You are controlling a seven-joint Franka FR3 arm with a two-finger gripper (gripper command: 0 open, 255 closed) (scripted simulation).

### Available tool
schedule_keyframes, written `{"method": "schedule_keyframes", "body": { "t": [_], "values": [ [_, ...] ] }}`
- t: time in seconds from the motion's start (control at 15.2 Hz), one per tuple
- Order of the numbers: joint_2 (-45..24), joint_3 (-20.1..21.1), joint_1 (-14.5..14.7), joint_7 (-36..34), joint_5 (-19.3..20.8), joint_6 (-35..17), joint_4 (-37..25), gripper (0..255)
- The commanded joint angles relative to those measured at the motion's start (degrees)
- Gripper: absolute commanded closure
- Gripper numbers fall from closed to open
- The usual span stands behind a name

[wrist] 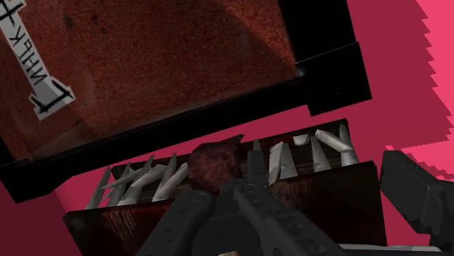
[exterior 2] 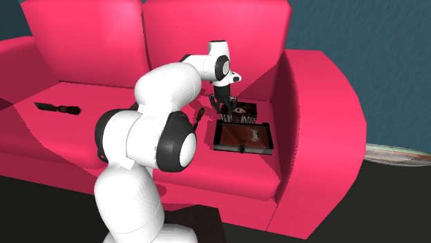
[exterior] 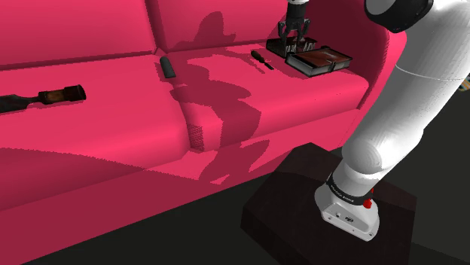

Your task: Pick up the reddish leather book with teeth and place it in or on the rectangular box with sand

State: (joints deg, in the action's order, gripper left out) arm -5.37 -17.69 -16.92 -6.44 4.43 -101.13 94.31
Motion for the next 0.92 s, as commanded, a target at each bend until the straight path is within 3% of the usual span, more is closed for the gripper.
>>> {"method": "schedule_keyframes", "body": {
  "t": [0.0, 0.26, 0.86],
  "values": [
    [0.0, 0.0, 0.0, 0.0, 0.0, 0.0, 0.0, 255],
    [0.0, 0.0, 0.0, 0.0, 0.0, 0.0, 0.0, 255],
    [-1.1, -0.1, -0.2, 0.8, -0.4, 7.2, -8.3, 255]
  ]
}}
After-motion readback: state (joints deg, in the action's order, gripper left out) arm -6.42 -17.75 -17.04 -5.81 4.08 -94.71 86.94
